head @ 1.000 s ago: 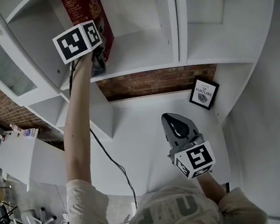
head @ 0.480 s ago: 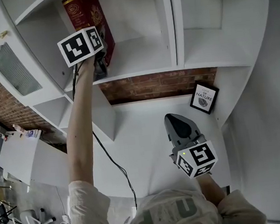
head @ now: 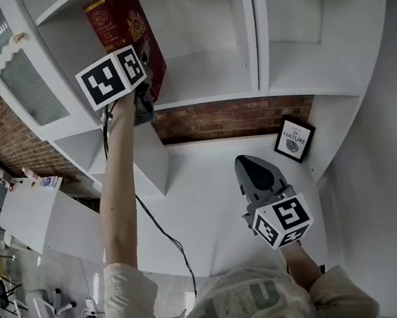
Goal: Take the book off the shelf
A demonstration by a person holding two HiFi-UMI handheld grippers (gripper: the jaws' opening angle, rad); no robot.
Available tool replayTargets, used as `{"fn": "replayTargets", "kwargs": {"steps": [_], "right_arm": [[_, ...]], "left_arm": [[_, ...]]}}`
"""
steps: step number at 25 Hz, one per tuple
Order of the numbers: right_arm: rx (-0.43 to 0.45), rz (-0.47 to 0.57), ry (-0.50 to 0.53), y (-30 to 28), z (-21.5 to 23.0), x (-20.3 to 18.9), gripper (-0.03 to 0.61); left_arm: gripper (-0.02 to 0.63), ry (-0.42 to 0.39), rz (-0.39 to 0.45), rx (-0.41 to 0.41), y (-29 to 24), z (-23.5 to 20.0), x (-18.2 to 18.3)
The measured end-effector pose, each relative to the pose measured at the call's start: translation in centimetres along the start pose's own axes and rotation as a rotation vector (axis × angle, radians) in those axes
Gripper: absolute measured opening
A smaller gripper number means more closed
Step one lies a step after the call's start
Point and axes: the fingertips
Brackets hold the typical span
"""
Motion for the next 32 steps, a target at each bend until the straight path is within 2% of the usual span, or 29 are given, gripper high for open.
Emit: {"fn": "replayTargets", "kwargs": {"steps": [10, 19, 23, 27, 32], "right_arm": [[0.103, -0.014, 0.021, -0.7, -4.8, 0.4, 0.014], [0.204, 0.003, 0.030, -0.8, -9.7, 1.4, 0.015], [0.239, -0.034, 0.003, -0.7, -10.8, 0.9, 0.014], [0.266, -0.032, 0.018, -0.5, -12.6, 0.6, 0.015], [0.270, -0.012, 0.075, -0.4, -13.5, 0.7, 0.014]], "left_arm": [[0.256, -0.036, 0.102, -0.009, 7.5, 1.1, 0.9], [0.256, -0.153, 0.291, 0.047, 17.5, 3.7, 1.4], [0.256, -0.252, 0.349, 0.127, 22.5, 5.3, 1.5], [0.256, -0.267, 0.386, 0.206, 27.5, 5.6, -1.4], [0.256, -0.211, 0.351, 0.279, 30.0, 6.1, -7.8]]}}
Point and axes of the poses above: the fingertips, and each gripper's own axes: y backward along the fingers, z to its right, x out of its top, and after that the axes turned 10 degrees about -x, right-handed
